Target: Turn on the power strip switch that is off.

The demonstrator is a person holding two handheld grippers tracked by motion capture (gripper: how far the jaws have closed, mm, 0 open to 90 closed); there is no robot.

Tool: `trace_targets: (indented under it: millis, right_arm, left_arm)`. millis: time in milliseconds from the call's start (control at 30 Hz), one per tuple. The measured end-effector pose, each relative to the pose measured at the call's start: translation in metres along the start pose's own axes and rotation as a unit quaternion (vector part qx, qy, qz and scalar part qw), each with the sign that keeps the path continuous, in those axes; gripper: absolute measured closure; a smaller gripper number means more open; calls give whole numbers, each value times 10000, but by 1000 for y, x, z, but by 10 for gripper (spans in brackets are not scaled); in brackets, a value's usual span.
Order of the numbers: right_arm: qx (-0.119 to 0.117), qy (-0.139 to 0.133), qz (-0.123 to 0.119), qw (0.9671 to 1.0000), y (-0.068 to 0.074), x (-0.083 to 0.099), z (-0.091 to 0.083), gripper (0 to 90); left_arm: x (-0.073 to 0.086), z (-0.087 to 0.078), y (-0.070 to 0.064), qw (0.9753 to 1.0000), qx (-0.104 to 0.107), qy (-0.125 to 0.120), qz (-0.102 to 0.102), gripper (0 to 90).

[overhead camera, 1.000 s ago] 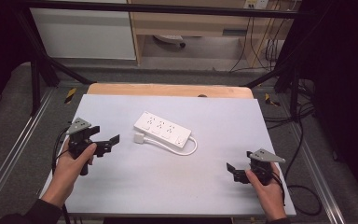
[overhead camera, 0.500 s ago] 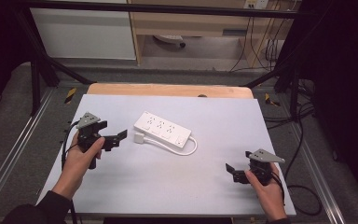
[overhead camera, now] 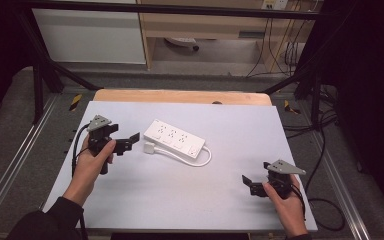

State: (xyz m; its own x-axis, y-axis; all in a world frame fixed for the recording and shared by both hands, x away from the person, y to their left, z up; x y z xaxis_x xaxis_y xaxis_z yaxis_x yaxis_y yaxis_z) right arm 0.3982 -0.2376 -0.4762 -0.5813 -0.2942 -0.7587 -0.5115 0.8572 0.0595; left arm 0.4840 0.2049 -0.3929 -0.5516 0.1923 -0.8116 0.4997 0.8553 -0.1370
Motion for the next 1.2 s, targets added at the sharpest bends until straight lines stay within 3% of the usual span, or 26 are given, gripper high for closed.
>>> trace_targets:
  millis: [367,1200]
  right_arm:
    - [-18,-86,22,10000,0,-1,-2,25]
    - [-80,-144,-23,9999,2,-3,-3,22]
  left_arm:
    - [-12,17,-1,10000,-63,8,-4,69]
    - [-12,45,5,9996,-213,183,20,60]
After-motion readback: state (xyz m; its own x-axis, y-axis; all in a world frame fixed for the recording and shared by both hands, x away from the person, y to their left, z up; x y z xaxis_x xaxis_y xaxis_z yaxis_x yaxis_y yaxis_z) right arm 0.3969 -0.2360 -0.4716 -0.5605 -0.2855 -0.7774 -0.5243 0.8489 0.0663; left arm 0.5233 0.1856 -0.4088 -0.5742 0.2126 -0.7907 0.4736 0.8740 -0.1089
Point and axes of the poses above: each handheld gripper's, and its own axes: z roughly forward along the jaws, x roughly out of its underside, y roughly to its left, the point moved 7 cm from there along z, roughly forward along the jaws, and after that the axes turned 10 degrees about y, right-handed, at the moved point
